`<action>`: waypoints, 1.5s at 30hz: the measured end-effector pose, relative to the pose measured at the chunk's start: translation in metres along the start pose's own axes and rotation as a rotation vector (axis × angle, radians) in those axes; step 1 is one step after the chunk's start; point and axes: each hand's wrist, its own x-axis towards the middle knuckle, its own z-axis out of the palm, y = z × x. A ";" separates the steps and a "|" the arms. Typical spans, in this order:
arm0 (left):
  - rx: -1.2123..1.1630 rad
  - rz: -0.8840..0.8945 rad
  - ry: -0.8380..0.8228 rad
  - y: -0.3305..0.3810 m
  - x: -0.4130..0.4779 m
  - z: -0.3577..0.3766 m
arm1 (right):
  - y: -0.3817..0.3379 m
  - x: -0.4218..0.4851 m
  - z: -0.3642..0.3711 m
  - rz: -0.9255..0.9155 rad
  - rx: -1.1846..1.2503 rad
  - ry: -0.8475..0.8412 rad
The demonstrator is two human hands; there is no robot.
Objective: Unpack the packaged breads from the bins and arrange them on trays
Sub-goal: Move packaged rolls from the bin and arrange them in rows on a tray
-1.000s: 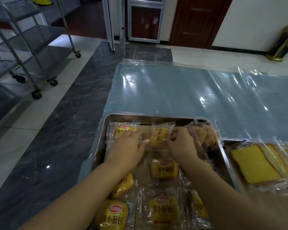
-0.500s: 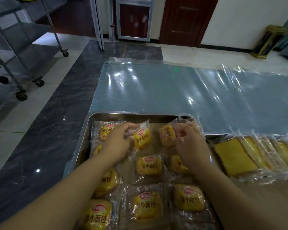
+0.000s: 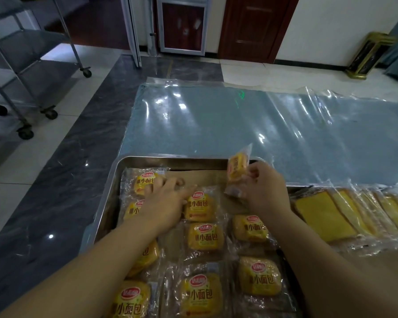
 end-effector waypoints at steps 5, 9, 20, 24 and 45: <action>-0.448 -0.151 0.063 0.014 0.003 -0.015 | -0.015 0.006 0.001 0.209 0.396 -0.093; -0.905 -0.215 0.063 0.029 0.008 -0.029 | -0.022 -0.004 0.014 0.191 0.433 -0.250; -0.700 -0.246 0.118 0.005 0.042 -0.030 | 0.019 -0.006 0.000 -0.016 0.051 0.017; -0.408 -0.274 0.142 0.005 0.048 -0.025 | 0.029 0.007 -0.007 -0.040 -0.137 0.112; -1.266 -0.302 0.099 0.079 0.028 -0.035 | 0.023 -0.032 -0.020 -0.654 0.120 -0.030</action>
